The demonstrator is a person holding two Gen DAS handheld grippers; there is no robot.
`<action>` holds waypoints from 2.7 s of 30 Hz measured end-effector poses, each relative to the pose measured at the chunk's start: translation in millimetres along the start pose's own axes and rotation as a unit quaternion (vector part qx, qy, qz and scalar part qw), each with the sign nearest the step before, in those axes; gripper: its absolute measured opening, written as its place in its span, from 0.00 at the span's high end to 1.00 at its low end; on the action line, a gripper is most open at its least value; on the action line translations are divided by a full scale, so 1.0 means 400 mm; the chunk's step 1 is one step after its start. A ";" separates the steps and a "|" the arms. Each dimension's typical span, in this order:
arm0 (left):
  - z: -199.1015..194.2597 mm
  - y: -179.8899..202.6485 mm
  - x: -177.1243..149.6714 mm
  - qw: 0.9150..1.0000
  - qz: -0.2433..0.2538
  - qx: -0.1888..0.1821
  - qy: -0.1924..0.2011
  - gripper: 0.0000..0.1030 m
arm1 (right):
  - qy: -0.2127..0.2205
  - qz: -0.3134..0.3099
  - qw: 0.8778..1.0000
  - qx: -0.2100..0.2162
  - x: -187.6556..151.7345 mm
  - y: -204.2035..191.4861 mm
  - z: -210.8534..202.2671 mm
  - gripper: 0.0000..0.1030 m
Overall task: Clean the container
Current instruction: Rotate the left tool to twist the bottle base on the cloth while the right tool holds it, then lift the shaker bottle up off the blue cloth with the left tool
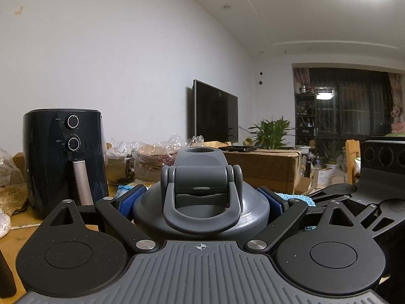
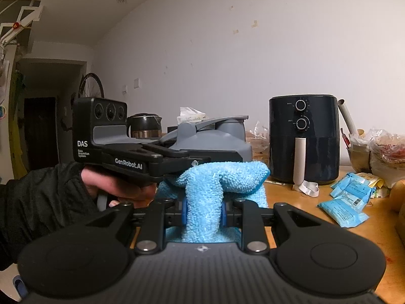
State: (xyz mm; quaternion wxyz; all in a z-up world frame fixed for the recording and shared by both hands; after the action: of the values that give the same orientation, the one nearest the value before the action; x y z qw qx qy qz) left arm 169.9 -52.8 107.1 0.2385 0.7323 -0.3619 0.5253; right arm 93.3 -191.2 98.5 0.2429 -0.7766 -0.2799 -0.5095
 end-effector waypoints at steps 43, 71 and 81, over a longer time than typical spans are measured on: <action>0.004 0.002 -0.002 1.000 -0.005 0.011 -0.004 0.08 | -0.091 0.014 0.996 0.007 -0.117 0.033 0.090 0.76; -0.004 0.006 0.000 1.000 -0.006 0.015 -0.002 0.08 | -0.142 0.038 0.989 0.014 -0.186 0.041 0.138 0.73; -0.002 0.003 -0.008 1.000 -0.006 0.015 -0.001 0.08 | -0.139 0.040 0.989 0.017 -0.186 0.045 0.138 0.69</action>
State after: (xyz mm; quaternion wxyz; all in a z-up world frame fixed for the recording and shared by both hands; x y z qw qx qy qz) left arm 167.9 -52.1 104.3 0.2303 0.7382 -0.3504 0.5285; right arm 117.7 -181.6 8.0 0.2355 -0.8460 -0.2884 -0.3817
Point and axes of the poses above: each gripper's, at about its wrist camera, not at the fingertips, and z roughly the way its jaws point, y to its right, x to its top, the point moved 6 cm from there along z, roughly the way its jaws point, and after that the axes turned 13 degrees about -y, right-handed, at the moved point
